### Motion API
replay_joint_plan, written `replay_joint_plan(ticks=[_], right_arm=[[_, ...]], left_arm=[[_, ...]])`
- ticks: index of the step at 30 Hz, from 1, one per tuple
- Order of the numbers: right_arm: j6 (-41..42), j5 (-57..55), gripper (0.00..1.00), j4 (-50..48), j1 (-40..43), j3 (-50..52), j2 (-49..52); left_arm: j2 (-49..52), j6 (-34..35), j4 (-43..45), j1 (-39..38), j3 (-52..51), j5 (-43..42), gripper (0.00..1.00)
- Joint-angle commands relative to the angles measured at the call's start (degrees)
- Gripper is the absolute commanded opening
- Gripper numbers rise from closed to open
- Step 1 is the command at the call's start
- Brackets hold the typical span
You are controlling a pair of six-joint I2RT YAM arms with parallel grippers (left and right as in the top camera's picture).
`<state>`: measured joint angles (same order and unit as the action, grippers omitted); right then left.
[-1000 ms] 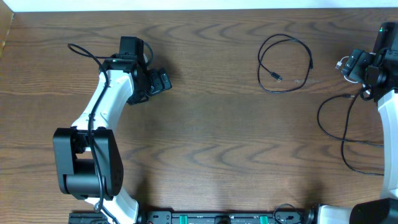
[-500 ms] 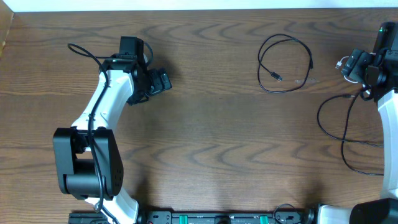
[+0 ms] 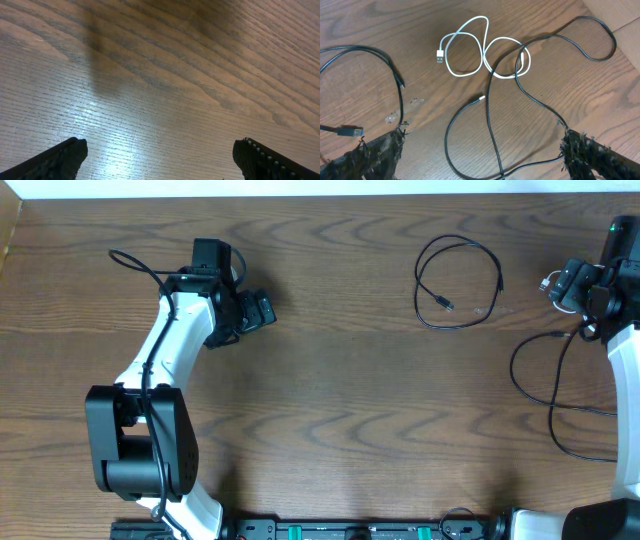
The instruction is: Untangle cables
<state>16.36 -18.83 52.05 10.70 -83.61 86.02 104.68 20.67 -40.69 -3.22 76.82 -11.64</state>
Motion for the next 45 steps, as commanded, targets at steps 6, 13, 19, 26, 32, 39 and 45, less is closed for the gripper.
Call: replay_joint_plan(ticks=[6, 13, 19, 26, 32, 39, 45], right_arm=[[0.8, 0.0, 0.99, 0.1, 0.5, 0.2, 0.4], [0.8, 0.0, 0.99, 0.1, 0.5, 0.2, 0.4], [0.8, 0.0, 0.99, 0.1, 0.5, 0.2, 0.4], [0.8, -0.1, 0.99, 0.1, 0.5, 0.2, 0.4], [0.8, 0.0, 0.99, 0.1, 0.5, 0.2, 0.4], [0.8, 0.0, 0.99, 0.1, 0.5, 0.2, 0.4], [0.8, -0.1, 0.99, 0.1, 0.5, 0.2, 0.4]], left_arm=[[0.2, -0.7, -0.2, -0.1, 0.3, 0.8, 0.98], [-2.6, -0.7, -0.2, -0.1, 0.3, 0.8, 0.98], [-8.2, -0.7, -0.4, -0.1, 0.3, 0.8, 0.98], [-14.2, -1.3, -3.0, -0.1, 0.2, 2.2, 0.98], [-14.3, -6.8, 0.7, -0.1, -2.4, 2.3, 0.98], [-14.4, -7.1, 19.2, -0.1, -14.6, 1.6, 0.98], [-14.4, -7.1, 37.0, -0.1, -30.2, 1.6, 0.98]])
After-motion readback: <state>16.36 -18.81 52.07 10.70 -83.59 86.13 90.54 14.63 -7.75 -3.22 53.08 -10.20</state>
